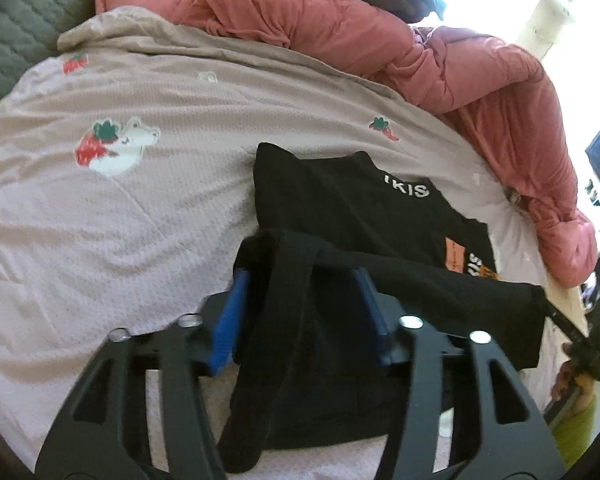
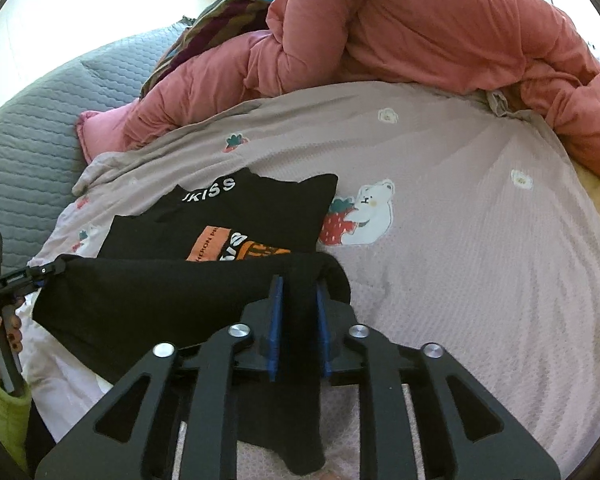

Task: Fold small clothes
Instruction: 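Lift the hem with both grippers, fold it toward the collar, open, then close both grippers on the folded edge of the shirt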

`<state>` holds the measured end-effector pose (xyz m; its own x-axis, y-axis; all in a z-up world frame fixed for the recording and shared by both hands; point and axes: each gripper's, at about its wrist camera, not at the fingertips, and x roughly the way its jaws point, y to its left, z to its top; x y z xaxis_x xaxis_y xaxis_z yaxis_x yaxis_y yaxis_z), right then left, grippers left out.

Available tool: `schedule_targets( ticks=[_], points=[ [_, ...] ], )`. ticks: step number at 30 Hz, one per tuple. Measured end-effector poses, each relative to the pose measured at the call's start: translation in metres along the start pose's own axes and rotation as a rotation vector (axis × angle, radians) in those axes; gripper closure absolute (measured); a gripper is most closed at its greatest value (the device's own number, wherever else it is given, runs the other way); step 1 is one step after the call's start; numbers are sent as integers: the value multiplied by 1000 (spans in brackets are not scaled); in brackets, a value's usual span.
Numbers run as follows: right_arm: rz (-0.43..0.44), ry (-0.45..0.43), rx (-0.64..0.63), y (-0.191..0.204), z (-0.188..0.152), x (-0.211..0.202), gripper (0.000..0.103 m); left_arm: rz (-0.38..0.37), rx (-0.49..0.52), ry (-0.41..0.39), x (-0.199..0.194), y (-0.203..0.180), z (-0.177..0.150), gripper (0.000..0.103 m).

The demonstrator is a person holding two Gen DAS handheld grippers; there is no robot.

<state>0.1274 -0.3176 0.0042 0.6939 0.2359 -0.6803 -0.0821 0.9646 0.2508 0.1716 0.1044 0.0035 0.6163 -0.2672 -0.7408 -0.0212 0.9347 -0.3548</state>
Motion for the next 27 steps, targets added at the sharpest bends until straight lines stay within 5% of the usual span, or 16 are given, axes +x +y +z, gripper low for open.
schedule_targets(
  ticks=[2,6,14,25,27],
  points=[
    [6,-4,7,-2,-4,-5,54,-13,-18,-3,-5,3,-5,54],
    [19,14,13,-5,-15,-15,47,-20,-40,-18,-18,10,-16,51],
    [53,72,9,-3,-45,-33,45,-50,-73,-13,-40,14,-50,51],
    [80,129,25,-3,-60,-21,61,2,-73,38,-26,14,-70,51],
    [87,144,31,-3,-62,-14,74,13,-66,45,-23,13,-71,51]
  ],
)
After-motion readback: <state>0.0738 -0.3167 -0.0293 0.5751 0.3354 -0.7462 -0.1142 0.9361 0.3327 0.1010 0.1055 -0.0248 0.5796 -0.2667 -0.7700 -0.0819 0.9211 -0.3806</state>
